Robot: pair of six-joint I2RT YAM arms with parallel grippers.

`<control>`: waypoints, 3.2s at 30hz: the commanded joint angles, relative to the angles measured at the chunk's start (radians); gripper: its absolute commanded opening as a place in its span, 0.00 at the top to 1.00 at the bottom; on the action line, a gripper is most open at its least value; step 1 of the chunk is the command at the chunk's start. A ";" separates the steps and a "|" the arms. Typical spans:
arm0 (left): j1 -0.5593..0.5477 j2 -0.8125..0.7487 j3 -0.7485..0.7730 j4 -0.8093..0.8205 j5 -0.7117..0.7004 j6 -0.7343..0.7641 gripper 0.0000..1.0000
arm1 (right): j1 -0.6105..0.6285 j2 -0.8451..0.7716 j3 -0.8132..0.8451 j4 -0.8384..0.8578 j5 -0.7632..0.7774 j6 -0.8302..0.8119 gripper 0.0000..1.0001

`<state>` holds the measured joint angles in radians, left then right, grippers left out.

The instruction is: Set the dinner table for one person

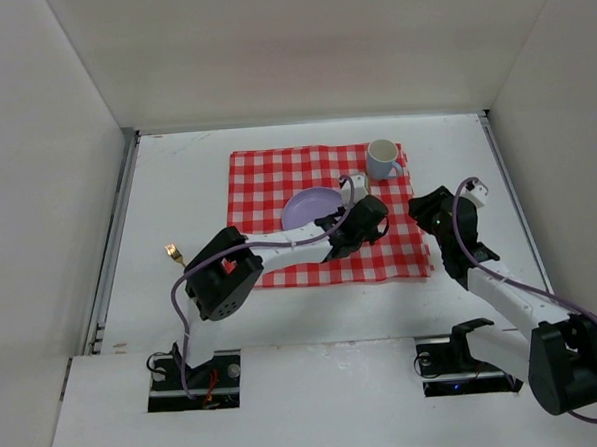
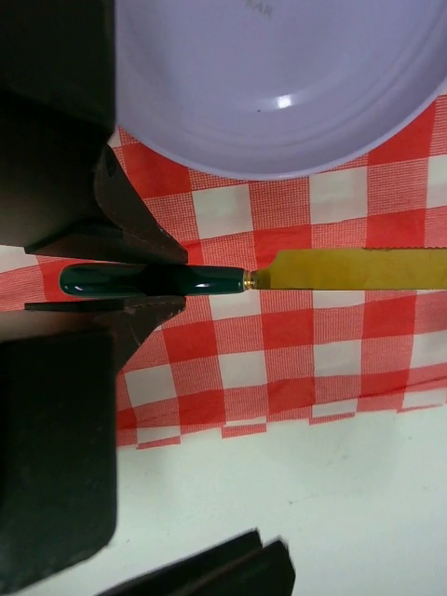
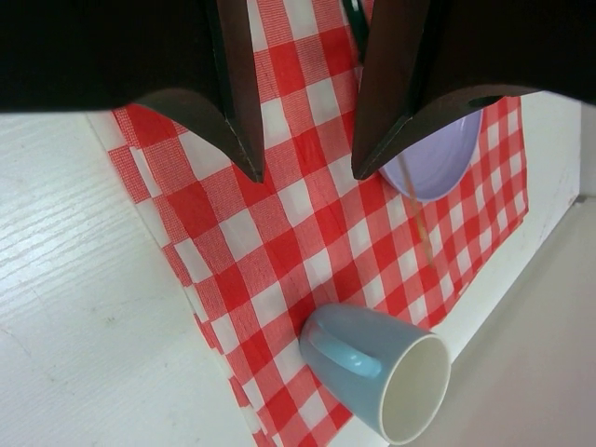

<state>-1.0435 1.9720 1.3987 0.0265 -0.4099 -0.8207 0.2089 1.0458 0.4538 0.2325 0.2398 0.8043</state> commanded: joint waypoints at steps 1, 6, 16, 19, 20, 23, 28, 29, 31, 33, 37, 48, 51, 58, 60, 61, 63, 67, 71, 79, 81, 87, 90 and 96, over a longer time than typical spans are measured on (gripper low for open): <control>0.006 0.025 0.054 0.029 0.013 -0.057 0.97 | -0.009 -0.027 -0.009 0.027 0.000 0.010 0.52; 0.001 0.076 0.065 0.030 0.009 -0.095 0.97 | -0.006 -0.015 -0.006 0.028 -0.016 0.012 0.52; 0.012 0.152 0.085 0.015 0.026 -0.127 0.95 | -0.009 -0.024 -0.010 0.037 -0.028 0.019 0.52; 0.006 0.153 0.089 0.015 0.033 -0.127 0.89 | -0.009 -0.030 -0.015 0.037 -0.019 0.019 0.52; 0.004 0.149 0.089 0.015 0.031 -0.127 0.85 | -0.009 -0.030 -0.015 0.037 -0.019 0.019 0.52; -0.002 0.133 0.086 0.015 0.011 -0.127 0.76 | -0.006 -0.033 -0.014 0.037 -0.014 0.016 0.52; -0.005 0.065 0.046 0.026 -0.007 -0.120 0.72 | -0.006 -0.035 -0.017 0.037 -0.008 0.019 0.52; -0.008 0.039 0.030 0.030 -0.019 -0.115 0.71 | -0.006 -0.038 -0.017 0.037 -0.005 0.016 0.52; -0.010 -0.013 0.000 0.044 -0.036 -0.097 0.70 | -0.007 -0.040 -0.018 0.037 -0.002 0.019 0.52; -0.011 -0.097 -0.064 0.091 -0.049 -0.063 0.68 | -0.006 -0.035 -0.017 0.037 -0.008 0.019 0.52; 0.024 -0.284 -0.238 0.148 -0.064 0.025 0.66 | -0.001 -0.032 -0.009 0.047 -0.013 0.007 0.63; 0.374 -1.000 -0.769 -0.411 -0.161 -0.161 0.61 | 0.080 0.048 0.036 0.065 -0.053 -0.036 0.80; 0.515 -1.145 -0.852 -0.575 -0.141 -0.192 0.60 | 0.094 0.075 0.046 0.065 -0.043 -0.047 0.74; 0.736 -1.144 -0.969 -0.531 -0.052 -0.143 0.60 | 0.120 0.103 0.062 0.067 -0.047 -0.065 0.68; 0.762 -1.107 -0.978 -0.484 -0.038 -0.120 0.60 | 0.120 0.117 0.066 0.067 -0.056 -0.065 0.68; 0.771 -1.093 -0.983 -0.455 -0.038 -0.101 0.60 | 0.120 0.120 0.069 0.067 -0.056 -0.066 0.68; 0.788 -1.072 -0.997 -0.412 -0.044 -0.075 0.61 | 0.129 0.122 0.071 0.067 -0.057 -0.068 0.68; 0.820 -1.029 -1.001 -0.381 -0.032 -0.052 0.65 | 0.129 0.135 0.075 0.067 -0.057 -0.070 0.68; 0.839 -1.013 -1.030 -0.369 -0.032 -0.052 0.67 | 0.129 0.123 0.072 0.059 -0.046 -0.073 0.68; 0.856 -0.909 -1.012 -0.347 -0.001 -0.040 0.76 | 0.103 0.077 0.051 0.053 -0.040 -0.063 0.67; 0.857 -0.901 -1.012 -0.329 -0.006 -0.026 0.83 | 0.100 0.074 0.051 0.051 -0.045 -0.063 0.65; 0.882 -1.047 -0.995 -0.321 -0.027 0.021 0.95 | 0.094 0.071 0.048 0.053 -0.045 -0.059 0.58; 0.842 -1.104 -0.942 -0.319 -0.093 0.051 0.96 | 0.097 0.066 0.048 0.053 -0.040 -0.062 0.58; 0.563 -0.980 -0.741 -0.304 -0.228 0.201 0.97 | 0.097 0.085 0.054 0.053 -0.043 -0.062 0.58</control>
<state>-0.3779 0.9352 0.5541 -0.3069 -0.5507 -0.7322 0.3088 1.1385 0.4835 0.2470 0.1867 0.7490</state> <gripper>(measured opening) 0.134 0.422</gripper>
